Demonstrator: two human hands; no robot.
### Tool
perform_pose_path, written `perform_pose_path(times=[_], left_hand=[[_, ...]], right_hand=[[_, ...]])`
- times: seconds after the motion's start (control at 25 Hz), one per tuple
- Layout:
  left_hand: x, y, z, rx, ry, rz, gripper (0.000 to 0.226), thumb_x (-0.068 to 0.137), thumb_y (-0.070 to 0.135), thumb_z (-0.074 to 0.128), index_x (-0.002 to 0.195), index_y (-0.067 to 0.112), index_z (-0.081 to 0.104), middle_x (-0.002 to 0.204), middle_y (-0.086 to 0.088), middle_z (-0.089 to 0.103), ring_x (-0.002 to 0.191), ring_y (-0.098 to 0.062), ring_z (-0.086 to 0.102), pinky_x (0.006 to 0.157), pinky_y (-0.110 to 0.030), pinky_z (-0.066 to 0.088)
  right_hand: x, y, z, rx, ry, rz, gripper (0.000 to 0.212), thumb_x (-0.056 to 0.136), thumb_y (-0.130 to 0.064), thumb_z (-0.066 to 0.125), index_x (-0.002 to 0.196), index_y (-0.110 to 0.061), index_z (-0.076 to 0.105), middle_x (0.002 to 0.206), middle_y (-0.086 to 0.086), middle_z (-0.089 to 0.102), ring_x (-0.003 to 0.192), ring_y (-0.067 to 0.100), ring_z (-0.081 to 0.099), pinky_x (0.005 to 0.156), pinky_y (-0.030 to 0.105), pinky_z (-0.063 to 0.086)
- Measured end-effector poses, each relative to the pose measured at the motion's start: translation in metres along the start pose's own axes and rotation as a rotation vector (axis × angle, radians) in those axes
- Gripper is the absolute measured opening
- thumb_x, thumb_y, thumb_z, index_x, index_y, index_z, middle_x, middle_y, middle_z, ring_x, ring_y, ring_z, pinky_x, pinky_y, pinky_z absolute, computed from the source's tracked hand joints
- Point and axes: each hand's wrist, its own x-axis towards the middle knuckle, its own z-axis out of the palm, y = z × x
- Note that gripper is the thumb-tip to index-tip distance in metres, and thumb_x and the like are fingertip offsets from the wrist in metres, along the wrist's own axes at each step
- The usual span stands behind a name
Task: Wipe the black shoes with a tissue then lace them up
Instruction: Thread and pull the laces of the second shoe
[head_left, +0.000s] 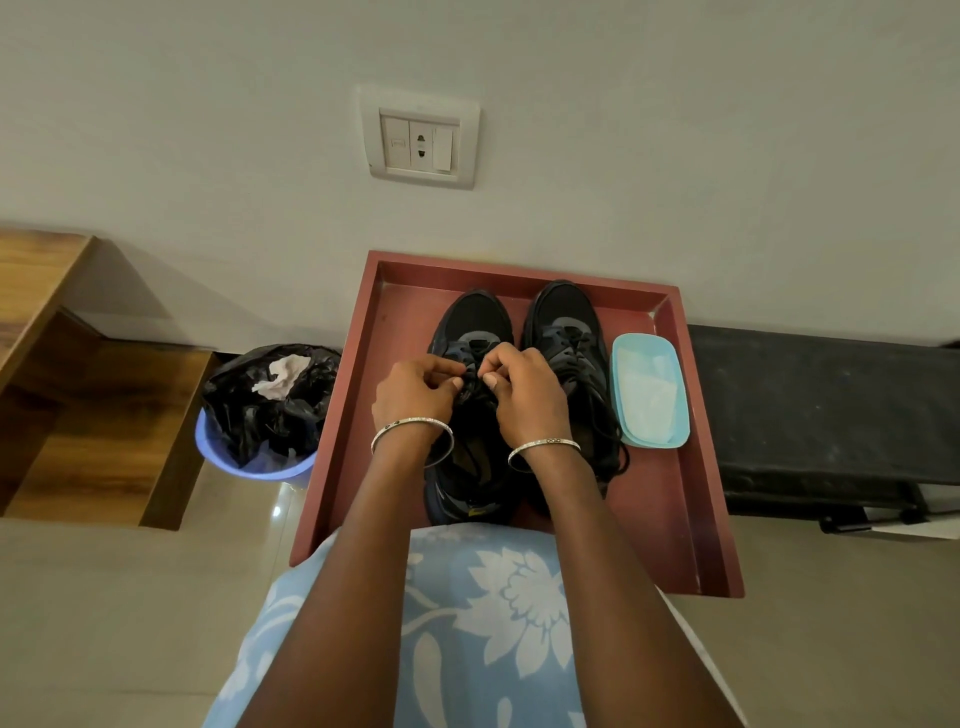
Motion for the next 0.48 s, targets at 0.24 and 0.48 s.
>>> perform_pose_path(times=[0.24, 0.48], left_hand=[[0.0031, -0.0034, 0.0016, -0.038, -0.027, 0.0, 0.013, 0.087, 0.028, 0.074, 0.086, 0.04, 0.071, 0.087, 0.01, 0.072, 0.081, -0.011, 0.068, 0.076, -0.037, 0.058], [0.0036, -0.0002, 0.0016, -0.005, -0.013, 0.002, 0.01, 0.086, 0.028, 0.076, 0.084, 0.037, 0.072, 0.08, 0.014, 0.07, 0.074, -0.006, 0.066, 0.059, -0.025, 0.045]], right_hand=[[-0.0038, 0.0095, -0.0073, 0.226, -0.07, 0.054, 0.014, 0.094, -0.024, 0.058, 0.089, -0.037, 0.061, 0.086, -0.011, 0.065, 0.084, 0.012, 0.063, 0.083, 0.051, 0.054], [-0.0005, 0.0094, -0.0104, 0.263, 0.002, 0.128, 0.022, 0.086, -0.011, 0.073, 0.09, -0.032, 0.072, 0.085, -0.012, 0.071, 0.08, 0.005, 0.068, 0.08, 0.035, 0.057]])
